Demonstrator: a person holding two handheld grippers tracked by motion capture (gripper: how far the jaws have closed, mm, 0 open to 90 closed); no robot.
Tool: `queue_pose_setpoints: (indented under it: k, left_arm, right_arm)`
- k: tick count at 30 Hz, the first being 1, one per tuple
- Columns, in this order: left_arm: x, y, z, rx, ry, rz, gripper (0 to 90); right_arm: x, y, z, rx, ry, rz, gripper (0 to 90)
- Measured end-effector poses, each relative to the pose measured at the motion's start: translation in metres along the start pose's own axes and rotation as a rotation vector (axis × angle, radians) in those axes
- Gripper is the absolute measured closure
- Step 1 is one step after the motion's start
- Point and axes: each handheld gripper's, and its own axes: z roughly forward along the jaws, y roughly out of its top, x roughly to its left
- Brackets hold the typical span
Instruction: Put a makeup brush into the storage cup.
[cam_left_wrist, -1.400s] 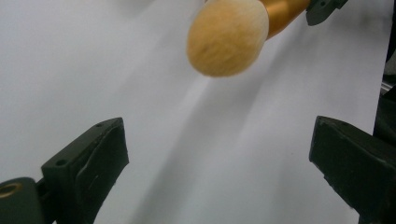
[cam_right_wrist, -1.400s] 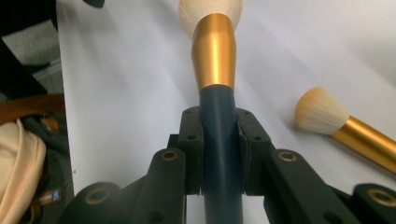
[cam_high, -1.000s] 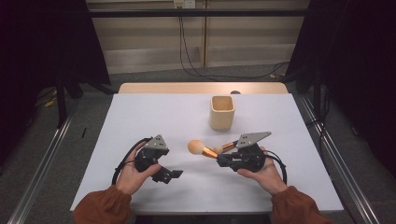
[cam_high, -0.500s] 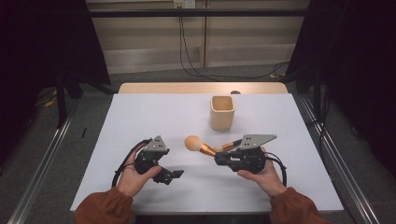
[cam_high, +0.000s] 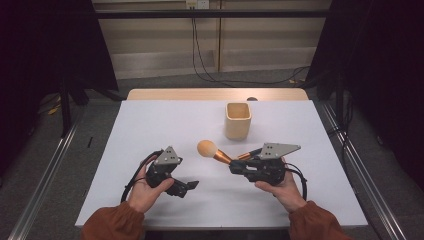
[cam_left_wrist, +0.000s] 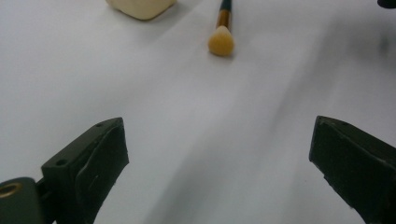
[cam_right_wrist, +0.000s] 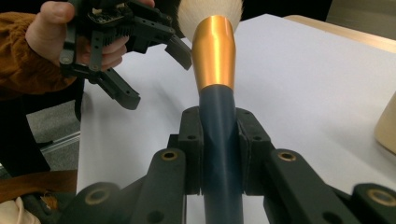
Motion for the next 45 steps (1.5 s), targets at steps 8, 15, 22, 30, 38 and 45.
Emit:
queue_pose_setpoints:
  k: [8, 15, 22, 30, 38, 45]
  left_arm:
    - [-0.001, 0.003, -0.002, -0.129, -0.040, -0.016, 4.3]
    - [-0.007, 0.007, 0.006, -0.270, -0.083, -0.026, 7.7]
    - [-0.011, 0.018, 0.014, -0.314, -0.168, -0.049, 8.9]
    - [-0.016, 0.028, 0.022, -0.349, -0.223, -0.028, 7.1]
    - [-0.019, 0.033, 0.030, -0.366, -0.240, -0.004, 9.3]
    - [-0.021, 0.039, 0.034, -0.401, -0.272, -0.016, 18.9]
  right_arm:
    - [0.001, 0.004, -0.003, -0.048, 0.000, 0.000, 75.7]
    - [0.002, 0.008, -0.006, -0.086, 0.002, -0.007, 75.8]
    - [0.001, 0.009, -0.006, -0.096, 0.006, -0.015, 75.8]
    - [0.001, 0.009, -0.006, -0.098, 0.005, -0.023, 75.8]
    - [0.002, 0.009, -0.005, -0.100, 0.012, -0.030, 75.8]
    - [0.002, 0.009, -0.005, -0.103, 0.015, -0.034, 75.8]
